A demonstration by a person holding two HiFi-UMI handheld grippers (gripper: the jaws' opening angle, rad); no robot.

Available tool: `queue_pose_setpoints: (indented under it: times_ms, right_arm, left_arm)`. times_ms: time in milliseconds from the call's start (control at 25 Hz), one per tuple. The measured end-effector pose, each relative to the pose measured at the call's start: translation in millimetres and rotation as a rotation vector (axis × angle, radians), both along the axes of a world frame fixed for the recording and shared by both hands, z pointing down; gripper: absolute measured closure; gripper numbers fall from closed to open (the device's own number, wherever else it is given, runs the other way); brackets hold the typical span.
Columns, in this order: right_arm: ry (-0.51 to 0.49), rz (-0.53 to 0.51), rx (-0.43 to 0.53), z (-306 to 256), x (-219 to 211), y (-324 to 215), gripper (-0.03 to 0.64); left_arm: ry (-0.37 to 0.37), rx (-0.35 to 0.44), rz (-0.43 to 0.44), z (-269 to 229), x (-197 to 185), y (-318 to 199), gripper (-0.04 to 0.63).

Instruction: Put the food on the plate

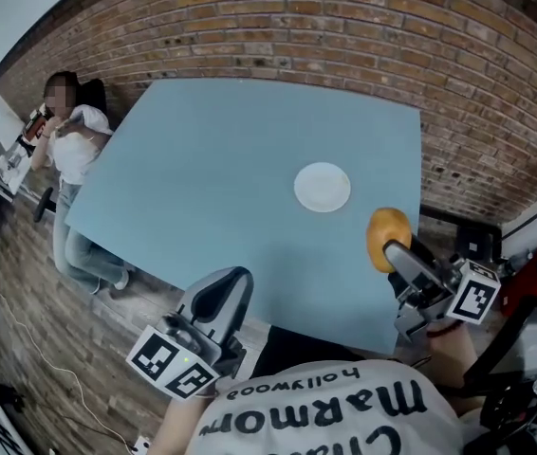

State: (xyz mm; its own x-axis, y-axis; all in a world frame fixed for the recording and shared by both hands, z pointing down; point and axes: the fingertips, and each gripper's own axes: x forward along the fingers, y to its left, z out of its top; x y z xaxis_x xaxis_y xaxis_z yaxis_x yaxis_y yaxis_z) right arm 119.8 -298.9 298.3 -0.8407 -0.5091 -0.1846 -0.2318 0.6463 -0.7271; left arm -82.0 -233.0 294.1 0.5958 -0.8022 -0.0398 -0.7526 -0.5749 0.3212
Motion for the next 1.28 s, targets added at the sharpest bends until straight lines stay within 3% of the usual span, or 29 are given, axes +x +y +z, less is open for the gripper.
queue_pose_setpoints:
  times_ms: [320, 600, 1120, 1280]
  right_arm:
    - [0.013, 0.063, -0.004, 2.7, -16.4, -53.0, 0.293]
    - [0.045, 0.106, -0.053, 30.0, -30.6, -95.1, 0.293]
    - [0.210, 0.130, -0.102, 97.3, -51.5, -165.6, 0.293]
    - [0.337, 0.131, -0.074, 115.7, -59.8, -183.2, 0.293]
  left_arm:
    - [-0.006, -0.005, 0.058, -1.9, -20.6, -63.2, 0.575]
    - [-0.013, -0.058, 0.081, 15.6, -42.6, -106.6, 0.575]
    - [0.001, -0.186, 0.105, 67.8, -55.7, -159.2, 0.575]
    - [-0.001, -0.207, 0.118, 79.4, -54.0, -169.8, 0.575]
